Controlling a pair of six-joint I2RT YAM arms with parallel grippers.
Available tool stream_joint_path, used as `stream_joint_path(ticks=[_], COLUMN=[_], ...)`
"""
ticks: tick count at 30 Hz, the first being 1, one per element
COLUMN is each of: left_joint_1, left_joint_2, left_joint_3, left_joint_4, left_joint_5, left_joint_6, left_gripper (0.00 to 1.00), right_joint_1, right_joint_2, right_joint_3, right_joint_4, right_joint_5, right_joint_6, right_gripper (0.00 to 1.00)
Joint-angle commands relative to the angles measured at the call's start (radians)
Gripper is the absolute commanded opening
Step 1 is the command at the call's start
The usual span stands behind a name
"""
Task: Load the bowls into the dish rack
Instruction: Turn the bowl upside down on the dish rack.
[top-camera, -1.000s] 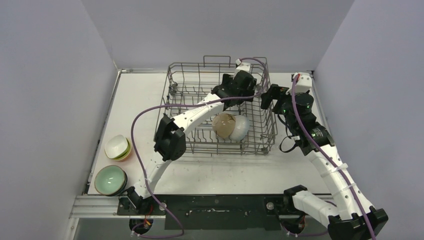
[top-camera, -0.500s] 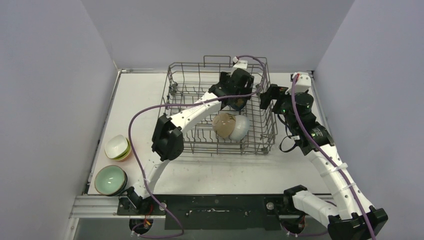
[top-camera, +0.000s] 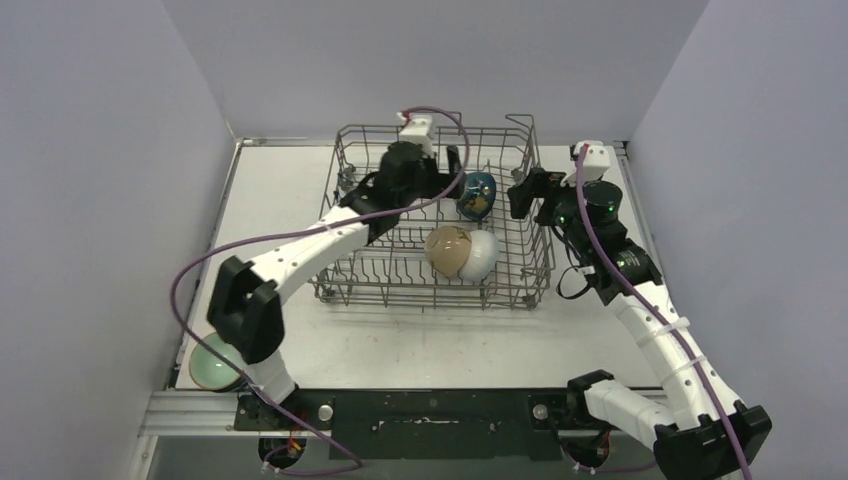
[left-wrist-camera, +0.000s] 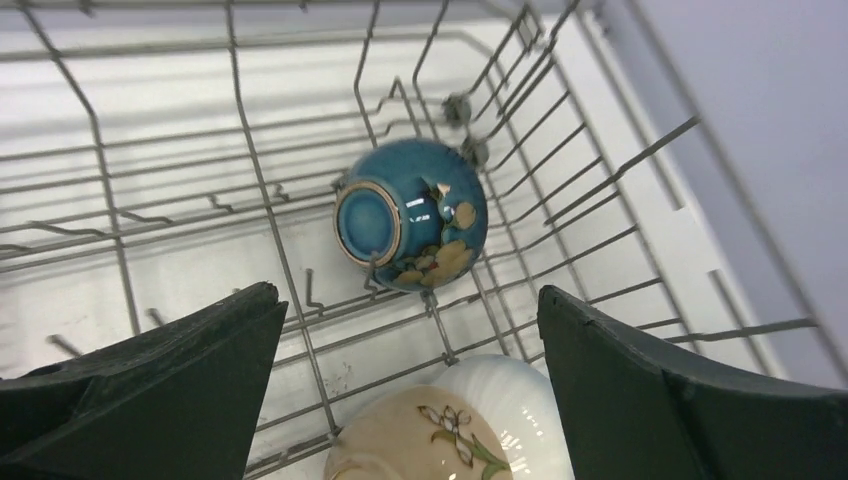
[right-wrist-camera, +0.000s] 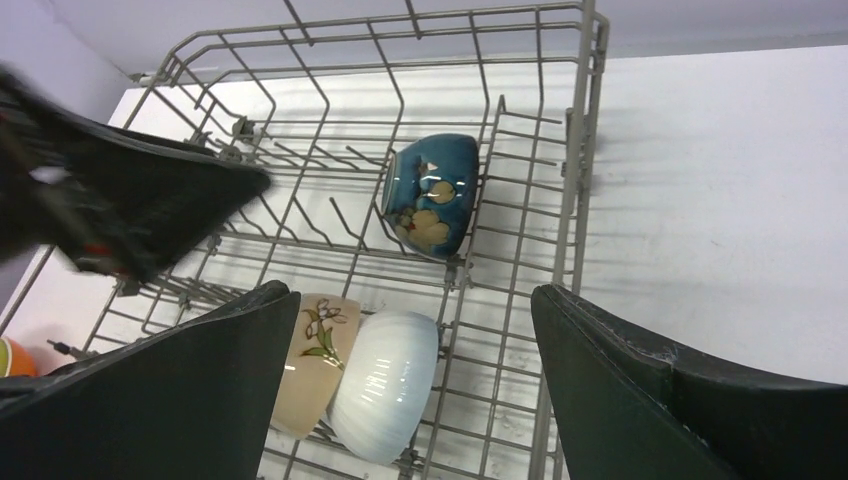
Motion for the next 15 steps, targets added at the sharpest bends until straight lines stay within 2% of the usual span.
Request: stream_joint_path(ticks=[1, 4, 8, 10, 15], left_joint_1=[0.117, 0.203, 0.321, 0.367, 0.408], left_joint_2=[-0.273, -0.439, -0.658, -0.773, -1.026], left_joint_3=[-0.218, -0.364, -0.555, -0.625, -0.764], left_joint_4=[0.316, 0.327, 0.255, 0.184, -0.028], left_joint_5=[0.183, 0.262, 0.301, 0.256, 0.010], left_joint_6=[-0.106, -0.167, -0.201, -0.209, -0.167], left_gripper=[0.97, 0.96, 0.96, 0.96, 0.96], right_joint_1=[-0.004, -0.005, -0.005, -0.005, -0.002], right_joint_2=[0.024, 0.043, 0.065, 0.072, 0.093], right_joint_3=[0.010, 0.008, -0.001, -0.005, -0.012], right_joint_4=[0.074, 0.084, 0.099, 0.107, 0.122], right_joint_5=[-0.092, -0.131, -0.161, -0.170, -0.194], right_joint_6=[-0.001, 0.000, 0.005, 0.006, 0.010], right_gripper=[0.90, 0.90, 0.90, 0.90, 0.90])
